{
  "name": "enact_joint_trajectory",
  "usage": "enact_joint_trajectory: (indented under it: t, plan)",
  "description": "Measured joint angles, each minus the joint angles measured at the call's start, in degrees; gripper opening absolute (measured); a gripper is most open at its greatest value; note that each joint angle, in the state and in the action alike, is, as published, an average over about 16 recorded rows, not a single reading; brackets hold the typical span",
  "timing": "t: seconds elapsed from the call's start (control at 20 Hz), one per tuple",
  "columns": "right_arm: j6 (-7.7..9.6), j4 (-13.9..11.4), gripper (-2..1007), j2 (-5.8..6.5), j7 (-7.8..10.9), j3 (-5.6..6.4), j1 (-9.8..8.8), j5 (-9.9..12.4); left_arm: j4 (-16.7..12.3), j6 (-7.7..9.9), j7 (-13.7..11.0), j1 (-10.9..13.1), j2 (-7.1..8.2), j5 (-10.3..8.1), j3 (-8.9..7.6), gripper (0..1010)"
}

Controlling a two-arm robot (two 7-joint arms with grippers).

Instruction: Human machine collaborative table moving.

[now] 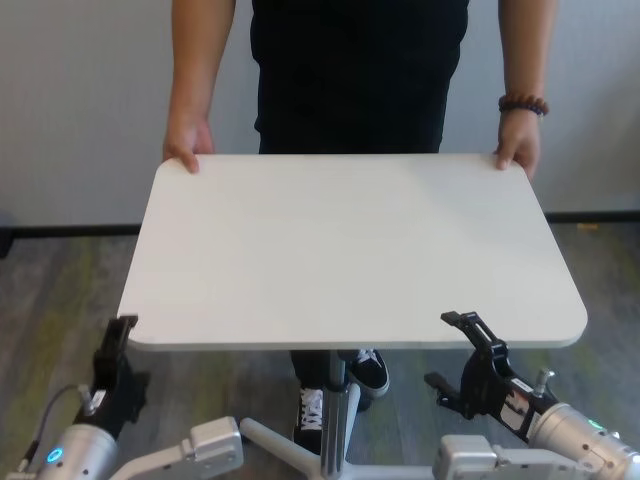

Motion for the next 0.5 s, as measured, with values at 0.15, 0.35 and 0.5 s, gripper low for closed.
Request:
enact_joint_trajectory:
  t: [0.15, 0.35, 0.5]
  plan:
    - [-1.12, -1.8, 1005, 0.30, -0.01, 1.19, -1.34, 1.7, -2.0, -0.47, 0.0, 1.5, 0.20, -1.25, -1.45, 1000]
    - [-3.01, -3.1, 1005, -0.08, -0.10, 2.61, -2.32, 4.2, -3.3, -2.40, 0.6, 2.7, -0.54, -4.42, -3.74, 1000]
    - [-5.20, -3.1, 1005, -0.88, 0.01, 3.57, -2.52, 6.8, -3.2, -4.97, 1.6, 3.2, -1.92, -8.15, -5.81, 1000]
